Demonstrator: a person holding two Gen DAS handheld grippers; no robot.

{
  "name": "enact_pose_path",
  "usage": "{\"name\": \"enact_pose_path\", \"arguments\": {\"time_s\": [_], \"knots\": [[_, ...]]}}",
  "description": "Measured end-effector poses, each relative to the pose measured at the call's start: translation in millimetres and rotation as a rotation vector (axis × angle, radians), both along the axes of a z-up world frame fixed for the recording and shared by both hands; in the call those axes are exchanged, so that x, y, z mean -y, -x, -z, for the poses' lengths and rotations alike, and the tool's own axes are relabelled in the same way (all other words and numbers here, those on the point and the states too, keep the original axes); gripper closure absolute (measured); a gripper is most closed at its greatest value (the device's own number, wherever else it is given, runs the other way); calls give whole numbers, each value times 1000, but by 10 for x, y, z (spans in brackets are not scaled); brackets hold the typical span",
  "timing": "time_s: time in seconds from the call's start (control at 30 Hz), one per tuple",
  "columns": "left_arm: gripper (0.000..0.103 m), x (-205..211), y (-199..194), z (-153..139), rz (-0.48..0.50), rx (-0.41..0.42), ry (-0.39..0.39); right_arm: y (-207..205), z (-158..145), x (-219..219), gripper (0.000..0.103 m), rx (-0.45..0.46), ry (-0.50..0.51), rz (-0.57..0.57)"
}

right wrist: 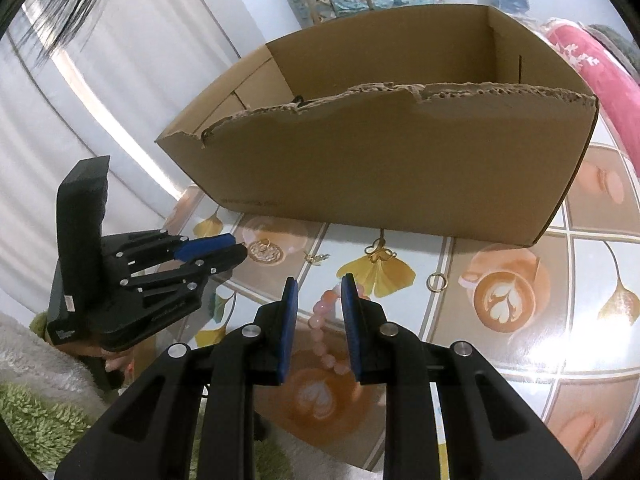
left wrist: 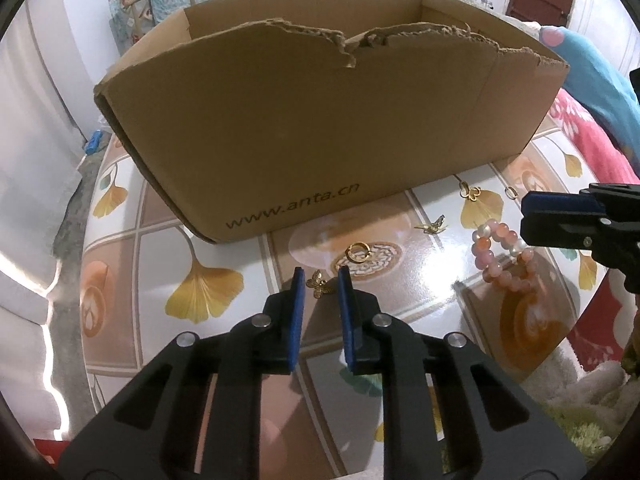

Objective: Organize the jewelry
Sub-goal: 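Close the left gripper on the gold ring earring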

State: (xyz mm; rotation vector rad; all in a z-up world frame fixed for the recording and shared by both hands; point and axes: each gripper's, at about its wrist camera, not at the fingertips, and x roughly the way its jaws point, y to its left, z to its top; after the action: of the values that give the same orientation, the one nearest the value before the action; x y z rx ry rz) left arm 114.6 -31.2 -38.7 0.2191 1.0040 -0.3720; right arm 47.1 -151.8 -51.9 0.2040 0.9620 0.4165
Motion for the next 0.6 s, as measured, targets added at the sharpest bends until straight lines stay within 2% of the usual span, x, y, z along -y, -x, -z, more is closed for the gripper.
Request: {"name": "enact_pose_path", "arguments": {"time_s": [0.1, 0.4, 0.6], "knots": [[96, 68, 17, -4, 1, -1, -2, -2, -5, -5, 80, 3, 0, 5], [96, 112, 69, -22, 1, 4, 4, -62, -5, 12, 80, 27, 37, 34], [96, 56, 57, -13, 8, 6, 9, -233, 51, -46, 80, 57, 154, 16]]}}
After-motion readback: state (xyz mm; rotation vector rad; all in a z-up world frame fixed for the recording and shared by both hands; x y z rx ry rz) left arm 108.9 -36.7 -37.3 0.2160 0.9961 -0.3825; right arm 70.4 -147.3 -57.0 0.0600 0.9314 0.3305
